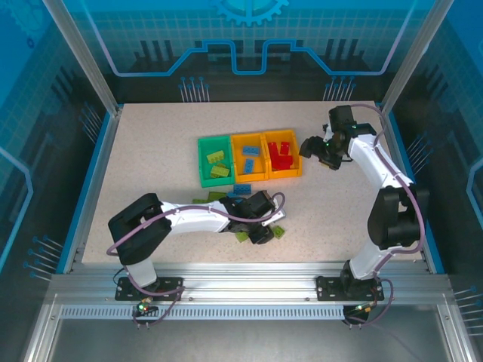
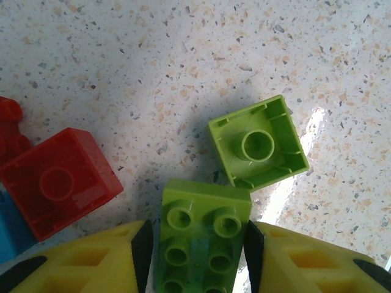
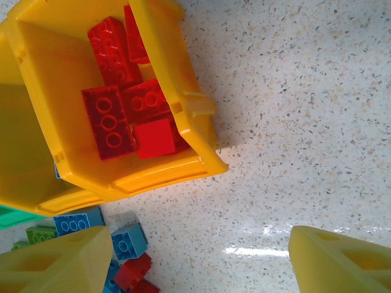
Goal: Sort the legos into containers by color
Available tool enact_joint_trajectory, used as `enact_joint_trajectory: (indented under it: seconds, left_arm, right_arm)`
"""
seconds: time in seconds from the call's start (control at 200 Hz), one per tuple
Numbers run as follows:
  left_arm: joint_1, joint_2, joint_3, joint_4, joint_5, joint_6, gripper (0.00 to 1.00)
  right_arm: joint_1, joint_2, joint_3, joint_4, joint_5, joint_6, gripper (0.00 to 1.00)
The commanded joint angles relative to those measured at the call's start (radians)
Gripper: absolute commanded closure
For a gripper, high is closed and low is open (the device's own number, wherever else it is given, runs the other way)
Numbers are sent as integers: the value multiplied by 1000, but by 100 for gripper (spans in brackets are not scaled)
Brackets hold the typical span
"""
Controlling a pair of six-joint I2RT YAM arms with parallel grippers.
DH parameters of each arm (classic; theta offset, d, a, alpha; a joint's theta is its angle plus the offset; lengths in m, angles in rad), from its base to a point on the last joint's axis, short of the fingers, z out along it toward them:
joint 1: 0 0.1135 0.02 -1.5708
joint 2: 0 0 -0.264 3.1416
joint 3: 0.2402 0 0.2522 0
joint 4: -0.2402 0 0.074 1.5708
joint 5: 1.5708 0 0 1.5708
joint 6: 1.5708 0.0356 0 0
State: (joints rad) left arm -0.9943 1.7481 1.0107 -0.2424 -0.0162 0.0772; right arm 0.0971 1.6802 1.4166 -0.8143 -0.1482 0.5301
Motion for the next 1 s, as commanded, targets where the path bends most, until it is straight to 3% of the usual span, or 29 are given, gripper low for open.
enact_joint_trajectory:
  seconds: [0.0,0.31,0.545,0.995]
  left_arm:
    - [-4,-62,7,-23,-29,-25,53]
    - [0,-118,37,-52,-50,-44,53]
    - [-1,-123,-45,-24,30,15,44]
    - [21,-40,-32,9,109,13,38]
  right_arm:
    - [-13,-34,-25,7,-16,-11,23]
    - [17,-54,-101,27,-13,-33,23]
    - [24,-73,-149,33,-24,-72,23]
    - [25,-82,-140,22,-19,-67,22]
